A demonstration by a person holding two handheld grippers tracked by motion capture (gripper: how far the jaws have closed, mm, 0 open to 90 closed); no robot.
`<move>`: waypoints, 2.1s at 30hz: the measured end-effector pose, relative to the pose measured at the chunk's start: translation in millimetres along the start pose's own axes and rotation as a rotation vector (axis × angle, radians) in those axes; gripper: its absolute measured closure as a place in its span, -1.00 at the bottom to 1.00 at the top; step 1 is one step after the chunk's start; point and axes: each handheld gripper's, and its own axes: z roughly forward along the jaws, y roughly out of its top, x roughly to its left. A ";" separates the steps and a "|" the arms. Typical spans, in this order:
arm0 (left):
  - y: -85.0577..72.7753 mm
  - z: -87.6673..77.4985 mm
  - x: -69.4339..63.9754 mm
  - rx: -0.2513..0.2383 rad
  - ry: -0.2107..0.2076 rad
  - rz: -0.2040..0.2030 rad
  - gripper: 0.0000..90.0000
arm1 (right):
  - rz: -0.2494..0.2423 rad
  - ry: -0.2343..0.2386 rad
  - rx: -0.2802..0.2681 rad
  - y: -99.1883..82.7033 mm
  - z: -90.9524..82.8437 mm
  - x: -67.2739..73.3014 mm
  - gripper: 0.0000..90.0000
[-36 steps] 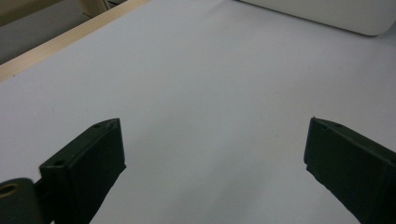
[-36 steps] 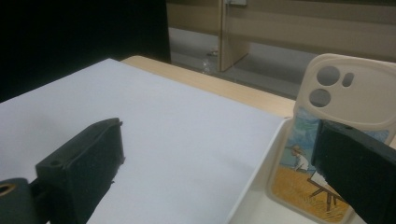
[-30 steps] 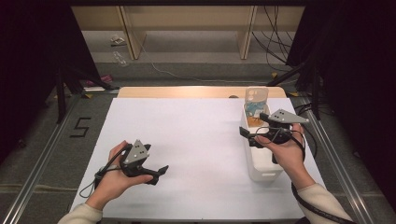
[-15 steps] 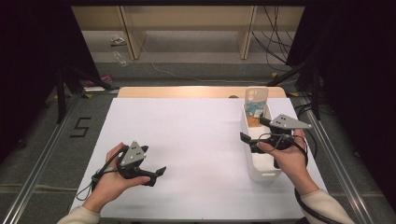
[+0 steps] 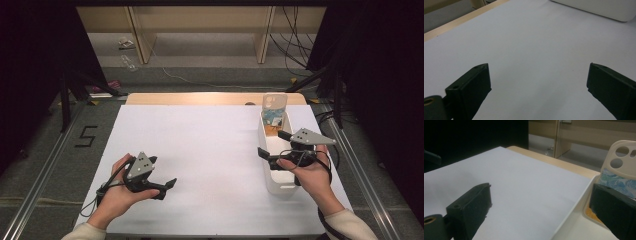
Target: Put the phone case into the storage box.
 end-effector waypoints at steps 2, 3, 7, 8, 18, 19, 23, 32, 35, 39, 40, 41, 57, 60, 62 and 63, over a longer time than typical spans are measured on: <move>-0.2 -0.1 0.0 0.000 0.001 0.001 -0.90 | -0.001 0.003 -0.001 -0.5 -1.1 0.5 -0.89; -0.3 -0.2 0.0 0.000 0.001 0.000 -0.89 | -0.004 0.003 0.000 -1.0 -1.5 0.7 -0.89; -0.7 -0.5 0.5 0.001 0.002 0.000 -0.90 | -0.007 0.006 -0.004 -2.8 -3.8 0.9 -0.88; -0.8 -0.6 0.6 0.000 0.002 -0.001 -0.90 | -0.005 0.006 -0.005 -3.2 -4.7 0.7 -0.88; -1.1 -2.1 2.1 -0.003 0.009 -0.004 -0.90 | -0.003 -0.002 -0.017 -7.0 -12.4 -1.4 -0.87; -1.1 -2.1 2.3 -0.003 0.010 -0.004 -0.90 | -0.002 -0.002 -0.020 -7.2 -13.2 -1.6 -0.87; -1.1 -2.1 2.1 -0.003 0.009 -0.004 -0.90 | -0.002 -0.001 -0.024 -7.5 -15.3 -1.7 -0.87; -1.2 -2.3 2.5 -0.003 0.011 -0.006 -0.89 | 0.000 -0.005 -0.022 -10.1 -20.7 -2.5 -0.87; -1.3 -2.2 2.8 -0.003 0.011 -0.007 -0.89 | 0.003 -0.005 -0.021 -11.6 -22.3 -2.6 -0.87; -1.4 -2.3 3.1 -0.003 0.012 -0.007 -0.90 | 0.003 -0.006 -0.020 -13.7 -23.6 -2.8 -0.87; -1.5 -2.2 3.1 -0.003 0.012 -0.007 -0.89 | 0.004 -0.006 -0.021 -14.1 -23.9 -2.9 -0.87; -1.5 -2.2 3.0 -0.002 0.011 -0.007 -0.89 | 0.003 -0.006 -0.020 -14.5 -24.3 -3.0 -0.87; -1.7 -2.1 3.2 -0.002 0.012 -0.008 -0.89 | 0.008 -0.013 -0.033 -18.4 -29.3 -4.3 -0.87; -1.7 -2.1 3.3 -0.002 0.011 -0.009 -0.89 | 0.008 -0.016 -0.034 -19.4 -30.4 -4.2 -0.87; -1.8 -2.1 3.3 -0.002 0.012 -0.009 -0.89 | 0.011 -0.017 -0.033 -20.5 -30.9 -4.3 -0.87; -1.9 -2.0 3.4 -0.001 0.011 -0.010 -0.89 | 0.010 -0.018 -0.034 -21.0 -31.0 -4.3 -0.87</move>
